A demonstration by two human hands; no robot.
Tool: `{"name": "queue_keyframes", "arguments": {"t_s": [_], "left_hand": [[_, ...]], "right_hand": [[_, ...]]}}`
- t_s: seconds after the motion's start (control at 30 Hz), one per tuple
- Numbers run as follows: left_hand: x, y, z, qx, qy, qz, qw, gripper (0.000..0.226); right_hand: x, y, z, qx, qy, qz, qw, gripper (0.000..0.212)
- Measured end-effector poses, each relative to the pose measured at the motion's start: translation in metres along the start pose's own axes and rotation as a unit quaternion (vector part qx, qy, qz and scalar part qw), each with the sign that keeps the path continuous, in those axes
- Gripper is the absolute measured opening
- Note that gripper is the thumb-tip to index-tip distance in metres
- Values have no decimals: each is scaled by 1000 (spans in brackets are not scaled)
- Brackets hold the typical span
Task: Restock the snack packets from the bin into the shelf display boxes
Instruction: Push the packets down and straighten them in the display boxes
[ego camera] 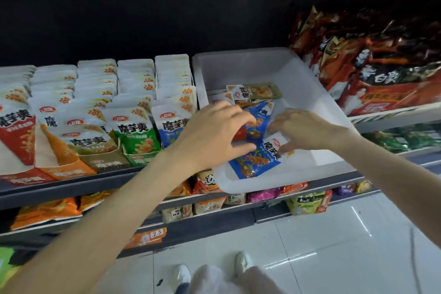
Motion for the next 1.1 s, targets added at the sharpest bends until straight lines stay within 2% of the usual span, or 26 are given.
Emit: {"name": "queue_keyframes", "arguments": {"t_s": [0.07, 0.1, 0.17, 0.23, 0.3, 0.4, 0.47, 0.53, 0.57, 0.63, 0.67, 0.73, 0.77, 0.83, 0.9, 1.0, 1.03, 1.1], "left_hand": [[29, 10, 13, 59, -56, 35, 996, 62], [41, 13, 21, 91, -76, 60, 991, 67], [57, 12, 40, 157, -110, 87, 978, 74], [65, 10, 53, 186, -133, 83, 970, 79], [68, 8, 61, 168, -140, 58, 974, 78], [69, 6, 63, 19, -154, 20, 988, 54], [67, 6, 58, -161, -175, 3, 971, 31], [64, 5, 42, -312, -117, -16, 943, 8], [62, 7, 29, -354, -82, -18, 932, 9], [56, 8, 9, -354, -26, -2, 935, 10], [51, 8, 2, -328, -1, 5, 945, 21], [40, 4, -9, -300, 33, -1, 953, 37], [33, 0, -12, -298, 49, -10, 953, 39], [16, -8, -17, -300, 86, -38, 949, 35], [-4, -17, -27, -315, 133, -87, 936, 24], [-33, -33, -44, -331, 203, -154, 909, 19], [-42, -38, -48, -329, 217, -168, 904, 22], [-56, -48, -49, -324, 231, -196, 896, 23]], "right_hand": [[5, 6, 7, -11, -66, 14, 998, 69], [7, 7, 8, 6, -84, 15, 996, 71], [8, 8, 8, 33, -64, 3, 997, 61], [3, 9, 1, 31, 13, 0, 999, 42], [-8, 11, -11, 40, 98, 22, 994, 26], [-36, 10, -32, 134, 237, 49, 961, 14], [-55, 8, -49, 257, 339, 54, 903, 10], [-66, 7, -63, 431, 402, 66, 806, 9], [-67, 5, -68, 519, 402, 71, 751, 11], [-66, -2, -77, 660, 352, 68, 661, 14], [-64, -6, -80, 704, 319, 59, 631, 16], [-57, -16, -88, 744, 280, 40, 605, 20], [-53, -21, -93, 743, 278, 28, 608, 22], [-45, -32, -106, 711, 295, -9, 638, 20], [-38, -44, -122, 657, 303, -64, 687, 11], [-20, -65, -140, 543, 286, -114, 782, 21], [-11, -72, -143, 514, 280, -126, 801, 20], [8, -85, -144, 487, 276, -137, 817, 17]]}}
Point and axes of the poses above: each hand's wrist, its own x-axis towards the middle knuckle, its own z-axis out of the palm, y = z × x, the point moved 2 cm from there along x, towards the middle knuckle, and after that the axes turned 4 degrees about -z, right-handed, at the moved point
